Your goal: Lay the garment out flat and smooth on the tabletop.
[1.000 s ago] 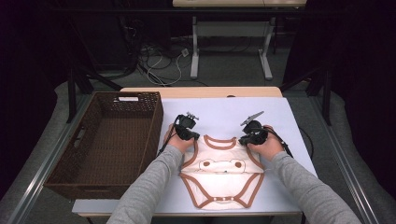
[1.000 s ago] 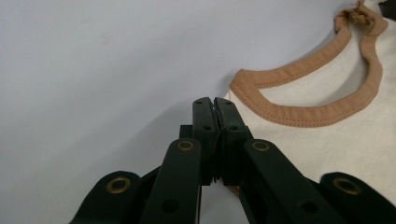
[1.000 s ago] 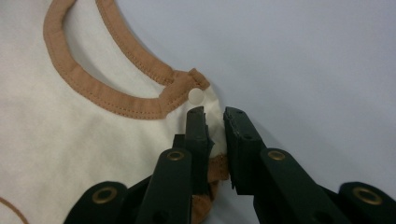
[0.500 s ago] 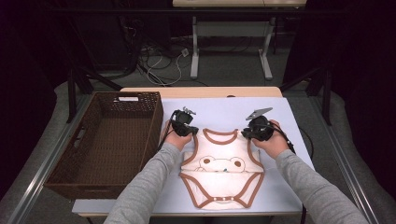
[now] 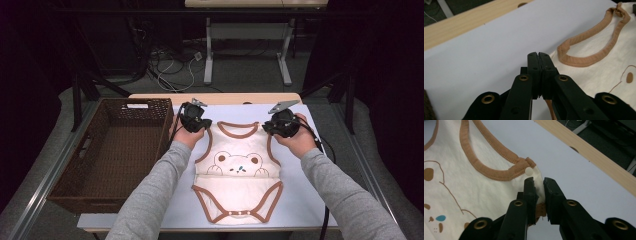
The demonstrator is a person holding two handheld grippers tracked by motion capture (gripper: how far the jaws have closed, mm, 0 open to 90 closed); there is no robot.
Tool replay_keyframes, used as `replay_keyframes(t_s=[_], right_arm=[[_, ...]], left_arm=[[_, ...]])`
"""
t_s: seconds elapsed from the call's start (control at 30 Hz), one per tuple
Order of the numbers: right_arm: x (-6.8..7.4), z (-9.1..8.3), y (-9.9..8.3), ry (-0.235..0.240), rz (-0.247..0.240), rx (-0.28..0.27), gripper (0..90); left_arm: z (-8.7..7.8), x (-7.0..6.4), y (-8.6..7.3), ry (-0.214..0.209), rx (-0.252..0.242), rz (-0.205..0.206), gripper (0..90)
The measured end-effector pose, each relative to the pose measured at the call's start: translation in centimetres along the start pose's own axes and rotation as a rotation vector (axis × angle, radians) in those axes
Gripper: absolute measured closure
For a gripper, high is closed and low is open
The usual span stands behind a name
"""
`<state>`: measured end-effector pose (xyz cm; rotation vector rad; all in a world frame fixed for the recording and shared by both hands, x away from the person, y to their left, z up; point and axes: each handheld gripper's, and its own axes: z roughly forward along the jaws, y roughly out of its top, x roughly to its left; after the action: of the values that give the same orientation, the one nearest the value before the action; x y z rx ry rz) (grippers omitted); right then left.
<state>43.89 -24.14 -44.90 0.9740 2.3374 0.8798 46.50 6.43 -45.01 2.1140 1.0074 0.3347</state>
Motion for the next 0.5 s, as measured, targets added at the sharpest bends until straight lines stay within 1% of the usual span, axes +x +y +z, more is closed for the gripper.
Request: replay_keyframes(t_s=[0.03,0.07,0.1,0.17,0.27,0.3,0.37,0.4,0.43,0.5], right_arm=[[-0.1,-0.1,0.3,-0.006,0.004,-0.009,80.3],[-0.2,-0.3,0.7,-0.009,0.002,-0.014,80.3],[-0.4,-0.5,1.1,-0.017,-0.005,-0.012,80.3],[-0.8,-0.9,1.8,-0.032,-0.016,-0.035,80.3],[-1.3,-1.3,2.8,-0.058,-0.012,-0.05,80.3],[-1.5,-1.4,3.2,-0.068,-0.019,-0.055,80.3],[-1.9,-1.6,3.8,-0.081,-0.011,-0.069,80.3],[-2.0,-1.6,4.1,-0.092,-0.016,-0.07,80.3],[-2.2,-1.6,4.4,-0.101,-0.021,-0.077,80.3],[-2.5,-1.5,4.9,-0.115,-0.013,-0.086,80.3]], left_arm=[[-0.2,0.1,0.4,0.005,-0.003,0.006,88.5],[-0.4,0.2,0.7,0.006,-0.018,0.0,88.5],[-0.7,0.3,1.1,0.01,-0.025,0.004,88.5],[-1.1,0.5,1.8,0.016,-0.042,0.003,88.5],[-1.7,0.8,2.9,0.031,-0.063,0.005,88.5],[-1.8,0.8,3.2,0.035,-0.073,0.006,88.5],[-2.0,0.9,4.0,0.048,-0.081,0.017,88.5],[-2.1,1.0,4.3,0.053,-0.084,0.023,88.5],[-2.0,1.0,4.7,0.062,-0.088,0.025,88.5],[-1.9,1.1,5.3,0.071,-0.094,0.026,88.5]])
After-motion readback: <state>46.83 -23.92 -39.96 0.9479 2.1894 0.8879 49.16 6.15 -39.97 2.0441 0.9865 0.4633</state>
